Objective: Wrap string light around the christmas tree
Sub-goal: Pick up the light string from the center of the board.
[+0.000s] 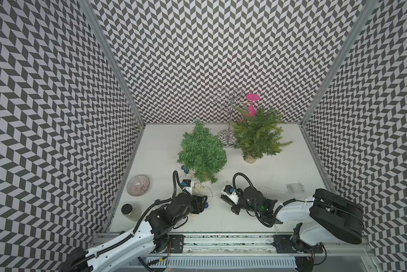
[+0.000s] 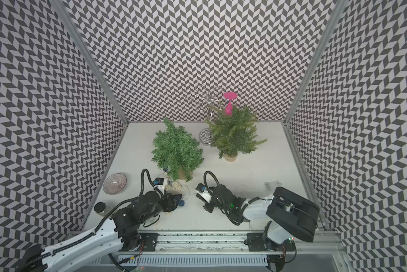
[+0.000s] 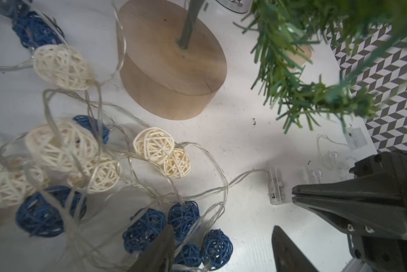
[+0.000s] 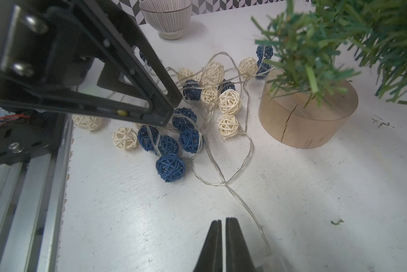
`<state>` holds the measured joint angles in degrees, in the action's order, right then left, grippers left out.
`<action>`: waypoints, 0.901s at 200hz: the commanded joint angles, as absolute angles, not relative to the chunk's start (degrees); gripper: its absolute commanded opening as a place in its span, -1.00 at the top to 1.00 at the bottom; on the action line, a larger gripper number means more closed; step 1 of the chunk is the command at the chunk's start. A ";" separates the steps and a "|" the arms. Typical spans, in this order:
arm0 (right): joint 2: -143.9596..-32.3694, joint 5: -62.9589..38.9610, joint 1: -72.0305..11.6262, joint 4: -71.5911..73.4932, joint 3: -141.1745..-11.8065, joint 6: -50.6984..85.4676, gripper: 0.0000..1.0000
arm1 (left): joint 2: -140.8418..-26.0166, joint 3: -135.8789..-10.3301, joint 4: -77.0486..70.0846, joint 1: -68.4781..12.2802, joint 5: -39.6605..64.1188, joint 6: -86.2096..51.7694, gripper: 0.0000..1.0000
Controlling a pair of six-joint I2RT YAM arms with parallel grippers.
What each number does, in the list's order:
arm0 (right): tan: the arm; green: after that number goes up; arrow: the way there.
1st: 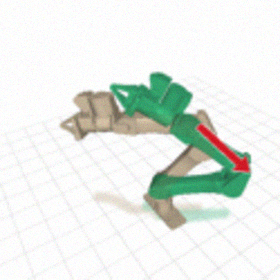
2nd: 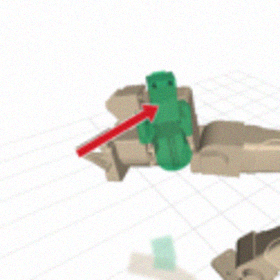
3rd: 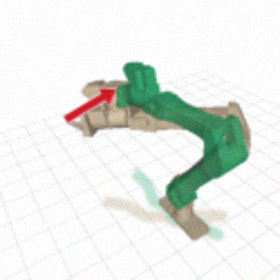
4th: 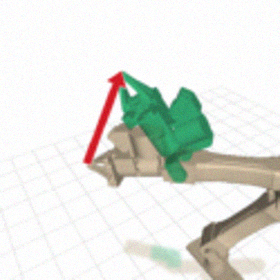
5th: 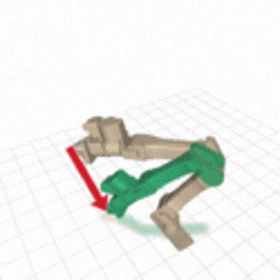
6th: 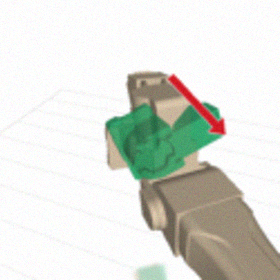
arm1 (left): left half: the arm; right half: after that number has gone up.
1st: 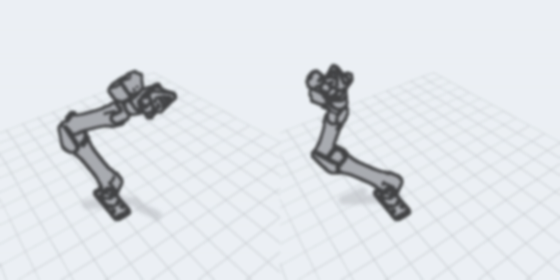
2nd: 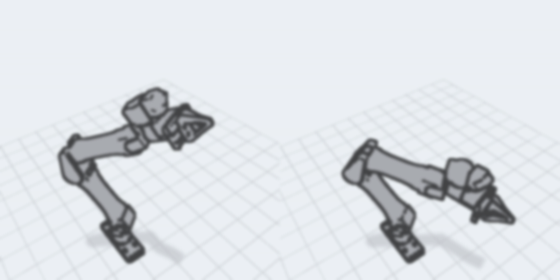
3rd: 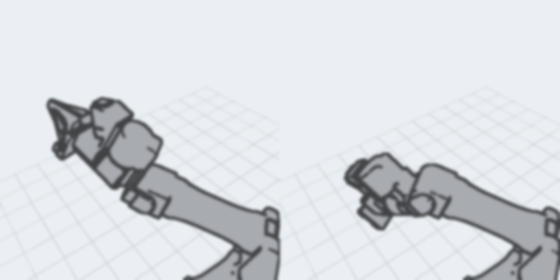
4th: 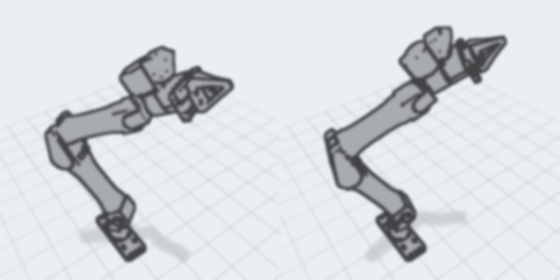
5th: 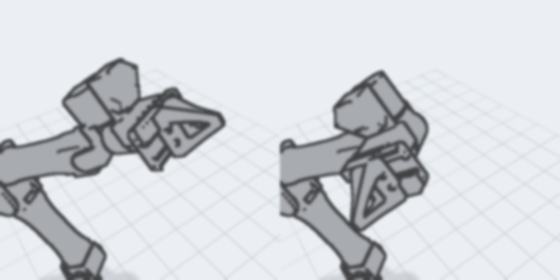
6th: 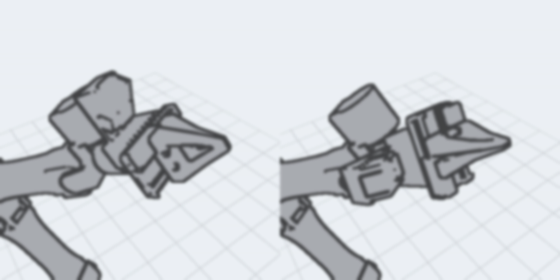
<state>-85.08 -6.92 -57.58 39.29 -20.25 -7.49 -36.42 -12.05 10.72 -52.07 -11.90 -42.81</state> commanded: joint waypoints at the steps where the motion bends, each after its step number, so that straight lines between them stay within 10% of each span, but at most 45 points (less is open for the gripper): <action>1: -83.11 -7.82 -57.47 43.25 -19.29 -7.91 0.82 | -39.74 -14.41 9.75 -53.44 -20.12 -41.33 -0.24; 71: -81.12 -10.25 -57.17 44.70 -17.83 -7.88 0.82 | -48.32 -14.76 5.77 -54.06 -22.92 -37.58 0.02; 109: -83.01 -10.74 -57.19 45.97 -18.13 -7.78 0.83 | -51.76 -16.07 5.76 -54.14 -20.58 -36.93 1.00; 158: -87.41 -10.82 -57.19 47.13 -19.91 -7.41 0.81 | -38.49 -19.15 11.82 -53.97 -21.68 -36.95 1.00; 180: -90.08 -11.48 -57.28 45.58 -22.52 -8.59 0.48 | -34.54 -21.04 14.81 -53.88 -20.32 -37.12 1.00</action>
